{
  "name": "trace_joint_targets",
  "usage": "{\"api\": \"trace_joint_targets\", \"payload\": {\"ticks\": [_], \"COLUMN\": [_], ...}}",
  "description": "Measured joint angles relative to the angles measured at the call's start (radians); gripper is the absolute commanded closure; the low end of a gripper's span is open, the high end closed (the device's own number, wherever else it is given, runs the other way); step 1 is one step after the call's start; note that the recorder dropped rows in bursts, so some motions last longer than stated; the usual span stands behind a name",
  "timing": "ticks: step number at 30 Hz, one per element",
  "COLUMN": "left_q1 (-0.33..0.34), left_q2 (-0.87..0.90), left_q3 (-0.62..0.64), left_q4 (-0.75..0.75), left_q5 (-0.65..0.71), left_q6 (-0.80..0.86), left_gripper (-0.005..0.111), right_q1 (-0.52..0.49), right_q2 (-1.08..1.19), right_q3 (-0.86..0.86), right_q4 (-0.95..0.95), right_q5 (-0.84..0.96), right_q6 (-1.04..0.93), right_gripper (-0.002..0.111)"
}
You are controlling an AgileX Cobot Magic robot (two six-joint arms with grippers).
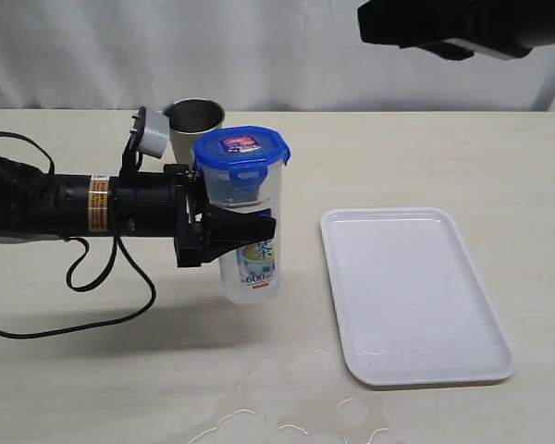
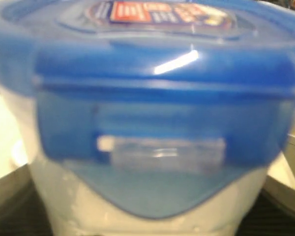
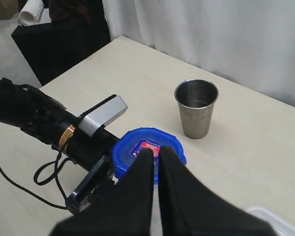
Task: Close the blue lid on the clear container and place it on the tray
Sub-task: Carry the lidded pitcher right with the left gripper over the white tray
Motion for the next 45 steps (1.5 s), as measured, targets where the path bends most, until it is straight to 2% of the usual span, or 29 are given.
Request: {"api": "trace_joint_targets", "payload": {"ticks": [11, 17, 22, 26, 35, 42, 45], "left_q1": [-0.175, -0.274, -0.378, -0.444, -0.565, -0.617, -0.619], "left_q2": [0.0, 0.0, 0.0, 0.002, 0.083, 0.145, 0.152], "left_q3": [-0.148, -0.224, -0.282, -0.332, -0.466, -0.545, -0.554], "left_q4": [-0.078, -0.084, -0.07, -0.057, -0.055, -0.055, -0.055], "left_q5": [0.004, 0.186, 0.497, 0.679, 1.0, 1.234, 1.289], "left_q6": [-0.015, 0.026, 0.224, 0.36, 0.77, 1.189, 1.324], "left_gripper": [0.107, 0.107, 0.107, 0.107, 0.107, 0.107, 0.107], "right_q1": [0.0, 0.0, 0.0, 0.0, 0.0, 0.0, 0.0], "right_q2": [-0.036, -0.053, -0.13, -0.195, -0.243, -0.243, -0.243], "right_q3": [0.014, 0.018, 0.018, 0.018, 0.051, 0.063, 0.063], "right_q4": [-0.147, -0.29, -0.547, -0.683, -0.714, -0.716, -0.716], "right_q5": [0.054, 0.06, 0.06, 0.06, 0.06, 0.058, 0.058], "right_q6": [0.087, 0.172, 0.364, 0.482, 0.513, 0.516, 0.516], "right_gripper": [0.104, 0.104, 0.104, 0.104, 0.104, 0.104, 0.104]}}
